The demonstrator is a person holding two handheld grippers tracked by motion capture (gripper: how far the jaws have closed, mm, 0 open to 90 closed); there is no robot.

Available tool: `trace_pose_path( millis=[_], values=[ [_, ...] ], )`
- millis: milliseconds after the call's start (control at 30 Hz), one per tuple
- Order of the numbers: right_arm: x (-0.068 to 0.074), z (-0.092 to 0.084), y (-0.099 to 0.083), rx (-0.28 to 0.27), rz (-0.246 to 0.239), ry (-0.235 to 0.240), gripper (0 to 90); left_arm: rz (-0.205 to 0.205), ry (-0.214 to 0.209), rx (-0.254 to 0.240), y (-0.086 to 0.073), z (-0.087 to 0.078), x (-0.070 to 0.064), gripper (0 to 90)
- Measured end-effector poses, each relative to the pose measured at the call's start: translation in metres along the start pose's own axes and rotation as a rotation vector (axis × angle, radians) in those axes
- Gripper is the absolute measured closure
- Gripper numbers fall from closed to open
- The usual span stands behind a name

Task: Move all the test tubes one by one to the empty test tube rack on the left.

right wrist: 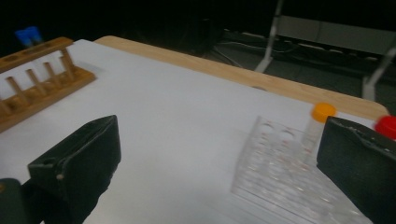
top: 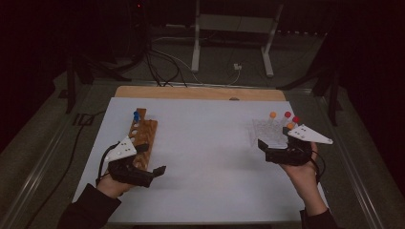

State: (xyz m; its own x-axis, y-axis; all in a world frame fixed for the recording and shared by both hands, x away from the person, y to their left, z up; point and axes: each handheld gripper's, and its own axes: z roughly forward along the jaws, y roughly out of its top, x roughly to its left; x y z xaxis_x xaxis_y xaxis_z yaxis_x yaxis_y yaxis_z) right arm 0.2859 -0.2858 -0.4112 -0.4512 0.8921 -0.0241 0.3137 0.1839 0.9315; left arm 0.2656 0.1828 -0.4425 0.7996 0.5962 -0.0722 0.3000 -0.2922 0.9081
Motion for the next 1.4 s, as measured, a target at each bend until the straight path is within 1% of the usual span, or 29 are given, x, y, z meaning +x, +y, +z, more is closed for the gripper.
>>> trace_pose_path(
  millis=[33, 67, 100, 133, 167, 300, 367, 400, 467, 500, 567, 600, 633, 700, 733, 767, 800, 867, 900, 967, 1067, 1100, 1200, 1367, 1400],
  values=[
    [-0.002, 0.000, -0.001, 0.002, 0.000, -0.010, 0.0, 0.003, -0.005, 0.003, -0.001, 0.002, -0.002, 1.9],
    [-0.005, 0.000, -0.003, 0.006, 0.004, -0.030, 0.0, 0.009, -0.006, 0.007, -0.002, 0.003, -0.004, 1.9],
    [-0.008, 0.000, -0.005, 0.013, 0.007, -0.035, 0.0, 0.010, -0.021, 0.010, -0.003, 0.004, -0.006, 1.9],
    [-0.011, 0.001, -0.007, 0.015, 0.010, -0.049, 0.0, 0.011, -0.023, 0.013, -0.004, 0.006, -0.007, 1.9],
    [-0.014, 0.001, -0.010, 0.015, 0.013, -0.064, 0.0, 0.016, -0.022, 0.017, -0.005, 0.006, -0.008, 1.9],
    [-0.028, 0.004, -0.021, 0.048, 0.035, -0.105, 1.6, 0.016, -0.042, 0.020, -0.007, 0.009, -0.011, 1.9],
    [-0.033, 0.006, -0.025, 0.060, 0.045, -0.118, 1.8, 0.017, -0.040, 0.018, -0.008, 0.009, -0.011, 1.9],
    [-0.036, 0.006, -0.027, 0.066, 0.049, -0.130, 3.5, 0.017, -0.046, 0.019, -0.008, 0.009, -0.011, 1.9],
    [-0.042, 0.007, -0.031, 0.070, 0.060, -0.154, 4.6, 0.019, -0.041, 0.021, -0.009, 0.010, -0.013, 1.9],
    [-0.045, 0.007, -0.032, 0.075, 0.066, -0.162, 6.6, 0.020, -0.049, 0.024, -0.009, 0.010, -0.013, 1.9],
    [-0.051, 0.009, -0.036, 0.080, 0.084, -0.188, 10.7, 0.023, -0.048, 0.026, -0.009, 0.011, -0.013, 1.9],
    [-0.054, 0.009, -0.037, 0.084, 0.089, -0.194, 15.6, 0.019, -0.057, 0.022, -0.009, 0.011, -0.013, 1.9],
    [-0.056, 0.010, -0.038, 0.086, 0.097, -0.200, 19.5, 0.021, -0.053, 0.023, -0.009, 0.011, -0.014, 1.9],
    [-0.061, 0.012, -0.041, 0.094, 0.105, -0.214, 23.0, 0.020, -0.059, 0.022, -0.009, 0.011, -0.014, 1.9],
    [-0.064, 0.013, -0.041, 0.104, 0.111, -0.224, 27.6, 0.025, -0.053, 0.023, -0.008, 0.011, -0.014, 1.9],
    [-0.066, 0.015, -0.042, 0.109, 0.114, -0.233, 30.9, 0.023, -0.060, 0.024, -0.008, 0.011, -0.014, 1.9],
    [-0.068, 0.017, -0.042, 0.113, 0.119, -0.242, 31.9, 0.018, -0.063, 0.019, -0.008, 0.011, -0.015, 1.9],
    [-0.071, 0.020, -0.043, 0.127, 0.127, -0.252, 36.6, 0.023, -0.063, 0.023, -0.008, 0.011, -0.015, 1.9],
    [-0.074, 0.022, -0.043, 0.134, 0.129, -0.263, 37.5, 0.022, -0.064, 0.023, -0.008, 0.011, -0.015, 1.9],
    [-0.077, 0.026, -0.044, 0.153, 0.138, -0.269, 42.7, 0.021, -0.064, 0.023, -0.009, 0.012, -0.015, 1.9],
    [-0.080, 0.033, -0.045, 0.178, 0.131, -0.277, 48.9, 0.020, -0.064, 0.023, -0.009, 0.012, -0.015, 1.9],
    [-0.081, 0.036, -0.045, 0.186, 0.133, -0.286, 50.8, 0.020, -0.064, 0.024, -0.009, 0.012, -0.015, 1.9],
    [-0.084, 0.042, -0.044, 0.195, 0.145, -0.296, 55.0, 0.021, -0.060, 0.024, -0.009, 0.012, -0.014, 1.9],
    [-0.088, 0.049, -0.043, 0.202, 0.147, -0.304, 61.6, 0.017, -0.069, 0.022, -0.009, 0.012, -0.013, 1.9],
    [-0.089, 0.051, -0.043, 0.209, 0.147, -0.308, 63.5, 0.017, -0.065, 0.022, -0.009, 0.012, -0.013, 1.9]
  ],
)
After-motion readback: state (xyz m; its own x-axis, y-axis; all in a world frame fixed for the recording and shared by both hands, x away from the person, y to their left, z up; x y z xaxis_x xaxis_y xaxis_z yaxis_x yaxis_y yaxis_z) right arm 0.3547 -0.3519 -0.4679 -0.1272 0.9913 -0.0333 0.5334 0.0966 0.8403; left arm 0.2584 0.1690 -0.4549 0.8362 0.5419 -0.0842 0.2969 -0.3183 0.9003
